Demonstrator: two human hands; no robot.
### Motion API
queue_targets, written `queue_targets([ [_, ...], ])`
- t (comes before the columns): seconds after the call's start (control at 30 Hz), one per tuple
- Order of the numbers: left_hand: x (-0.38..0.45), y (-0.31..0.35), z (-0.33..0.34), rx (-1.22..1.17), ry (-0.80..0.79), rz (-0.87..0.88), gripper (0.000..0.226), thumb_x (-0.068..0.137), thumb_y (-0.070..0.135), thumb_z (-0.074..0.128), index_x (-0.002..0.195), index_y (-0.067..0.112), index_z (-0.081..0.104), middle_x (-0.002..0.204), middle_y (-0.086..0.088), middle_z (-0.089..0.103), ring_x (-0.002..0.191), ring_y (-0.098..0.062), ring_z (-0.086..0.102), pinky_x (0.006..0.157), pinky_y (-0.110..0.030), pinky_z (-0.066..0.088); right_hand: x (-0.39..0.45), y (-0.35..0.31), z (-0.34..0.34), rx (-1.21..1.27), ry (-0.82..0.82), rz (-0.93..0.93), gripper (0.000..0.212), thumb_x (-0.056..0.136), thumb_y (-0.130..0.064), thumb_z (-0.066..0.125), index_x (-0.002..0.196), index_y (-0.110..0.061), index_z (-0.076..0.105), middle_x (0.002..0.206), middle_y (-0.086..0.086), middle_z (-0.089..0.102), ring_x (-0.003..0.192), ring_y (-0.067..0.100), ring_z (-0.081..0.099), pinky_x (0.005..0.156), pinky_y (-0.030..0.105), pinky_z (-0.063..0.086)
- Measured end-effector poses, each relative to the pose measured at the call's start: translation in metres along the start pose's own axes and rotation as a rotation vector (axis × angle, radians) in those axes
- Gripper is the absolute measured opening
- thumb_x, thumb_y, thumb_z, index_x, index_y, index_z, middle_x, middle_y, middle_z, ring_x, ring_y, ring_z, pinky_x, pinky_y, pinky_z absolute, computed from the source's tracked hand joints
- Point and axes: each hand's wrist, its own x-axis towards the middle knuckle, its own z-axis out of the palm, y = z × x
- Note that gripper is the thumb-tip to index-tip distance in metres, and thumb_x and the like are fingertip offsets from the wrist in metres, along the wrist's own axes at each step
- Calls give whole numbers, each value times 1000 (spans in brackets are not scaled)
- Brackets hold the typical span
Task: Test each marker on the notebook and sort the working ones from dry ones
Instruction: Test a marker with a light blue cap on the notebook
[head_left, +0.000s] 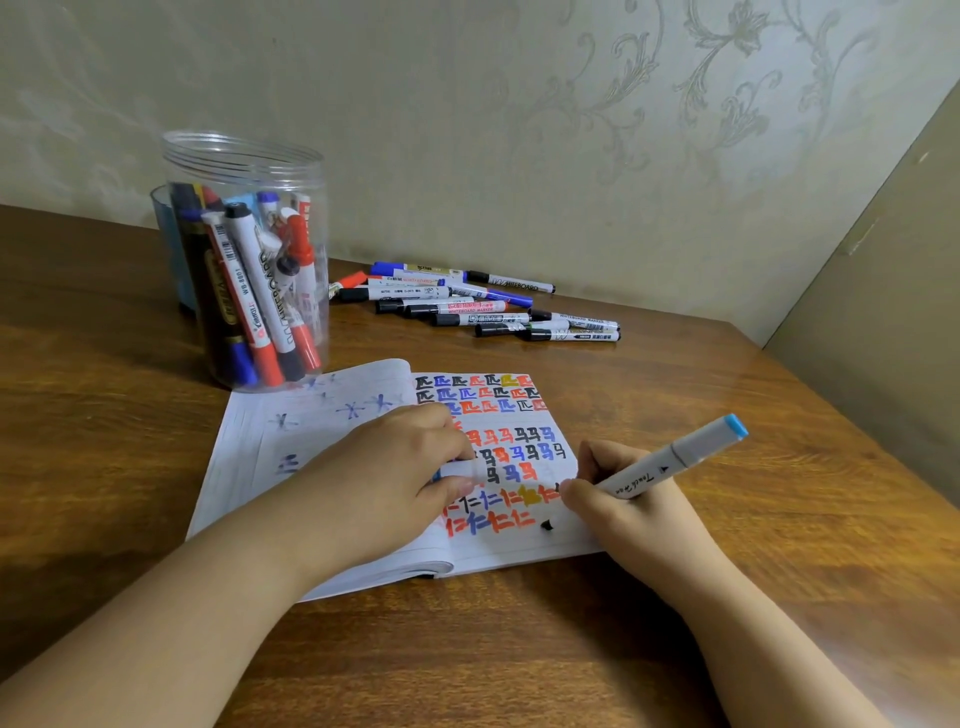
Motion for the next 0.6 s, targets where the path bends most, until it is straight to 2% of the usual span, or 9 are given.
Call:
queue_targets([
  [0.17, 0, 0, -1, -6, -4, -4, 27, 91, 40, 48, 114, 30, 58, 86, 23, 37, 87, 2, 42, 75, -12, 34, -1, -3, 1, 22, 58, -16, 35, 87, -5, 59, 60, -18, 42, 46, -25, 54, 50, -11, 55, 41, 5, 34],
  [0.3, 0, 1, -2, -36, 13, -12, 26, 91, 40, 48, 113, 30, 58, 91, 20, 42, 80, 3, 44, 74, -14, 36, 0, -2, 1, 34, 175, -65, 33, 87, -22, 61, 63, -12, 41, 45, -15, 48, 44, -2, 45, 44, 13, 33],
  [0.37, 0, 3, -5, -83, 45, -24, 23, 92, 38, 47, 110, 30, 58, 95, 20, 47, 84, 1, 48, 77, -18, 40, 3, -6, -1, 112, 216, -54, 30, 84, -27, 64, 67, -10, 47, 46, -11, 50, 45, -1, 44, 48, 18, 34],
  [0.43, 0, 5, -8, -142, 65, -48, 18, 92, 35, 47, 106, 30, 58, 96, 20, 50, 91, 0, 51, 78, -18, 43, 7, -19, -4, 211, 171, -54, 24, 79, -25, 68, 72, -9, 52, 50, -9, 55, 46, 0, 49, 48, 20, 38],
  [0.5, 0, 5, -10, -171, 87, -62, 16, 91, 35, 49, 104, 30, 58, 97, 19, 54, 92, 1, 53, 75, -13, 43, 9, -36, -6, 278, 65, -70, 26, 70, -29, 70, 75, -8, 55, 53, -8, 59, 47, 0, 52, 46, 15, 39],
  [0.6, 3, 1, -11, -150, 161, -115, 24, 90, 37, 49, 109, 24, 59, 105, 13, 57, 93, 1, 52, 73, -8, 40, 18, -55, -4, 385, -22, -64, 31, 70, -36, 65, 78, -7, 57, 51, -7, 52, 46, 1, 43, 45, 14, 36],
])
